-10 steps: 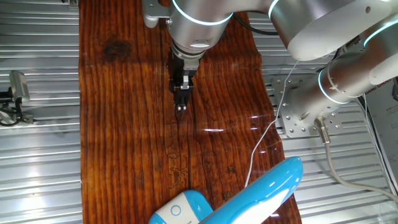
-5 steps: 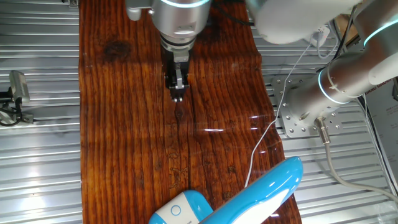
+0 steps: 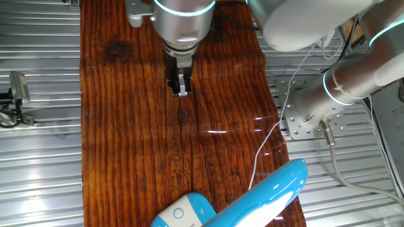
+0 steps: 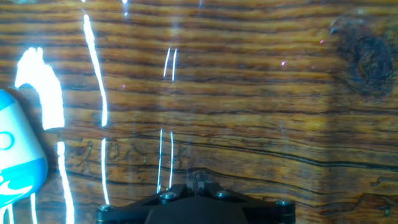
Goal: Turn on the desk lamp by pressing the button
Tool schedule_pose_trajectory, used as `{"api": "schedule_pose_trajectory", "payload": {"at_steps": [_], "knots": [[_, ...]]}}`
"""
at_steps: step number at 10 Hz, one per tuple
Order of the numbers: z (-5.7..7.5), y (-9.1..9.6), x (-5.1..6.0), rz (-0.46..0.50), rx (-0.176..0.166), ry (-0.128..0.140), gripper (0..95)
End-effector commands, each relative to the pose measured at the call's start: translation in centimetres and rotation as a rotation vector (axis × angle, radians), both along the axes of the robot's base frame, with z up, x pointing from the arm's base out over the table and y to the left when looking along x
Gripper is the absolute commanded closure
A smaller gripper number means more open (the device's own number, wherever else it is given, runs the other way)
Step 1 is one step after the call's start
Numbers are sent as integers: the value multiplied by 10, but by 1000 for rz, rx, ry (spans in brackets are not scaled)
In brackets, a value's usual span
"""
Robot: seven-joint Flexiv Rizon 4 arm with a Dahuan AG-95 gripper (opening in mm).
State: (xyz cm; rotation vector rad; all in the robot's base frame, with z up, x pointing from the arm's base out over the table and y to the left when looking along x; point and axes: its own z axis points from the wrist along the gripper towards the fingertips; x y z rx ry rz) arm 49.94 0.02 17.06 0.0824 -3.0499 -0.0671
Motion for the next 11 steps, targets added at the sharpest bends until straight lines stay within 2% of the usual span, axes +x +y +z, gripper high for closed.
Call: {"api": "schedule_pose_trajectory", "payload": {"at_steps": [1, 5, 9, 11], "knots": [[0, 0, 1, 0, -7, -2, 950], [-1, 0, 1, 4, -10, -15, 950], [-4, 7, 0, -38, -15, -20, 950], [-10, 15, -5, -54, -17, -49, 950]]}}
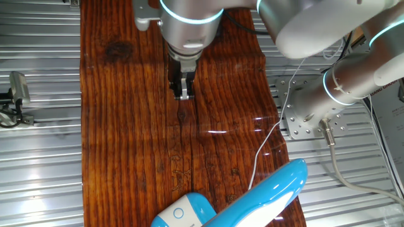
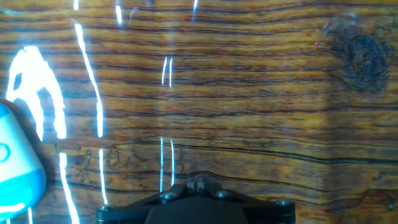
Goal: Turn on the desk lamp by pressing the button
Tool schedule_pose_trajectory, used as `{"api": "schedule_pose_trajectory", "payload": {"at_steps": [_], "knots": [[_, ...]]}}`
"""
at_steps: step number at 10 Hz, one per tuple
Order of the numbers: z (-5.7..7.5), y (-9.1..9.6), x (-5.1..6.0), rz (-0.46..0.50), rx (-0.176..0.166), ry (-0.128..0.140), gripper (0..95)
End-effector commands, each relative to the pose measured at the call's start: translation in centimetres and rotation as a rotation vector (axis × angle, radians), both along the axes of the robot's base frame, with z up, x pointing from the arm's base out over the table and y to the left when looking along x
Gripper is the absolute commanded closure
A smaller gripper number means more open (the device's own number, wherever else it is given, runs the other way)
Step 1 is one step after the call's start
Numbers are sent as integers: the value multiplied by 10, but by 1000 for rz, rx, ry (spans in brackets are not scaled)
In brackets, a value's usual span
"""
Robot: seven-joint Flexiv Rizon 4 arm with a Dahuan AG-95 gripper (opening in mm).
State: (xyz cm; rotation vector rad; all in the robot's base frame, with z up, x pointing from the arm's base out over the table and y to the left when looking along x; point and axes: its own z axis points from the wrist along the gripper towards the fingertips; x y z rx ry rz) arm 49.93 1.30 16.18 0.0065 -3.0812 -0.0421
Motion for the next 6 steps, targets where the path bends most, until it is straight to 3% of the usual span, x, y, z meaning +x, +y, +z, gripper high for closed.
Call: {"api": "schedule_pose_trajectory", "payload": {"at_steps": [1, 6], "knots": [[-3, 5, -6, -10, 1, -25, 950], [-8, 32, -7, -94, -17, -36, 950]]}}
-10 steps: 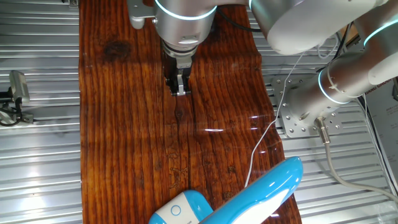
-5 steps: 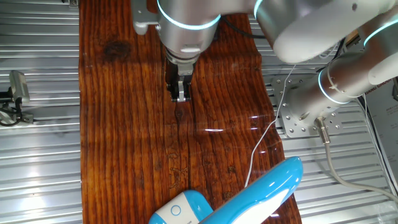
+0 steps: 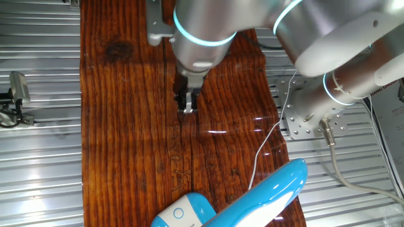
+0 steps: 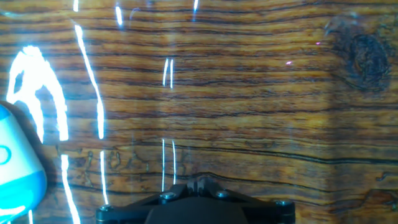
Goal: Turn on the desk lamp by pressing the button
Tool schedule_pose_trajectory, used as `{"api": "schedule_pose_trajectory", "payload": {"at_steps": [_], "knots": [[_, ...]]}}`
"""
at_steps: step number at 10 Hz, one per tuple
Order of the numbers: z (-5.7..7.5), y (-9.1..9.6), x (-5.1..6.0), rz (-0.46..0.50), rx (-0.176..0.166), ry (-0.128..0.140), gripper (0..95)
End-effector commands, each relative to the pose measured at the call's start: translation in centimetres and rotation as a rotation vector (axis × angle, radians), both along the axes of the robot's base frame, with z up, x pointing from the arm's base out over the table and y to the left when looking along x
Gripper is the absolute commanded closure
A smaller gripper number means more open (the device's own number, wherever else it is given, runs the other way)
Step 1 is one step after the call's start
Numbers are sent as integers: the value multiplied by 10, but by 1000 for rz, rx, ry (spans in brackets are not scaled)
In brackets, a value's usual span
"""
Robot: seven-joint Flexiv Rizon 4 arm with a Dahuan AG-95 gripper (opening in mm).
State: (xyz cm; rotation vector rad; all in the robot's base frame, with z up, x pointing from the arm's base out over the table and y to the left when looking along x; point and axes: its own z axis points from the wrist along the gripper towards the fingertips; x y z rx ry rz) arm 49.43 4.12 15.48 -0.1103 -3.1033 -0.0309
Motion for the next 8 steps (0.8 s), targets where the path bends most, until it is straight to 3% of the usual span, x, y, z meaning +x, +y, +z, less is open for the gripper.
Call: {"api": "schedule_pose_trajectory", "payload": {"at_steps": [1, 5, 8], "knots": [[-1, 4, -2, -14, -5, -14, 950], [-1, 4, -2, -16, 0, -12, 950], [-1, 4, -2, 5, 2, -26, 950]]}}
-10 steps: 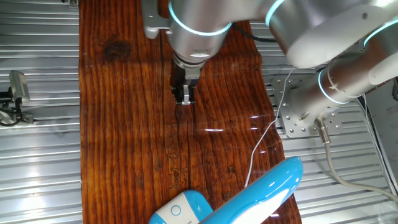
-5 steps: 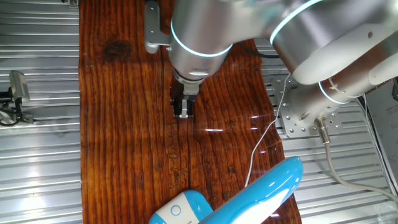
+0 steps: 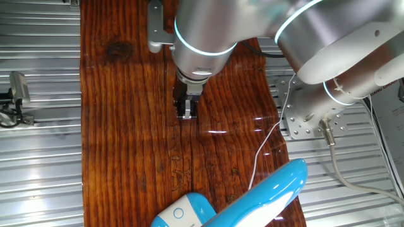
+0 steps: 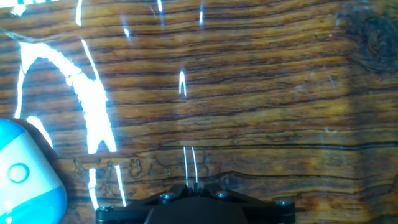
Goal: Turn on the desk lamp by pressing the button
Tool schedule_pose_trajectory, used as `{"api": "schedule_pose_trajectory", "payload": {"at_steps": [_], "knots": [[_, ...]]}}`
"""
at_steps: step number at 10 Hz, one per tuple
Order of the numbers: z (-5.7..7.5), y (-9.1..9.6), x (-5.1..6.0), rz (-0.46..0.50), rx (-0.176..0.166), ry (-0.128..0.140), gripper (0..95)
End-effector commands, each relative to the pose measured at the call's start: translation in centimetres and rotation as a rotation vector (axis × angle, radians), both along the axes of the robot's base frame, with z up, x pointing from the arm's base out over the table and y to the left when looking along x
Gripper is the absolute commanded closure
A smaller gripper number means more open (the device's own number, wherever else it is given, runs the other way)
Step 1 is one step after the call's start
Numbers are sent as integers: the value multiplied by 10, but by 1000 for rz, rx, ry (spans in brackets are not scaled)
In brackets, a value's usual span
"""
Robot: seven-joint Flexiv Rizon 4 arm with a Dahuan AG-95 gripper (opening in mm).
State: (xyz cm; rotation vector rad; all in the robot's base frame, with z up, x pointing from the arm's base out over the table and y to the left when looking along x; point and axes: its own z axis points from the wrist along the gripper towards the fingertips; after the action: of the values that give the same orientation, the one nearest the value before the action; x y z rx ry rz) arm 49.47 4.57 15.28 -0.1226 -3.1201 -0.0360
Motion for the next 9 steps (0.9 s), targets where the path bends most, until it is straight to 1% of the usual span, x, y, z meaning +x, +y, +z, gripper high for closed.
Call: {"api": "schedule_pose_trajectory", "payload": {"at_steps": [1, 2, 3, 4, 7, 9], "knots": [[1, -1, -2, 27, 3, -8, 950], [1, -1, -2, 43, 11, -11, 950], [1, -1, -2, 49, 12, -18, 950], [1, -1, -2, 51, 14, -30, 950], [1, -1, -2, 60, 31, -46, 950], [1, -1, -2, 59, 27, -51, 950]]}}
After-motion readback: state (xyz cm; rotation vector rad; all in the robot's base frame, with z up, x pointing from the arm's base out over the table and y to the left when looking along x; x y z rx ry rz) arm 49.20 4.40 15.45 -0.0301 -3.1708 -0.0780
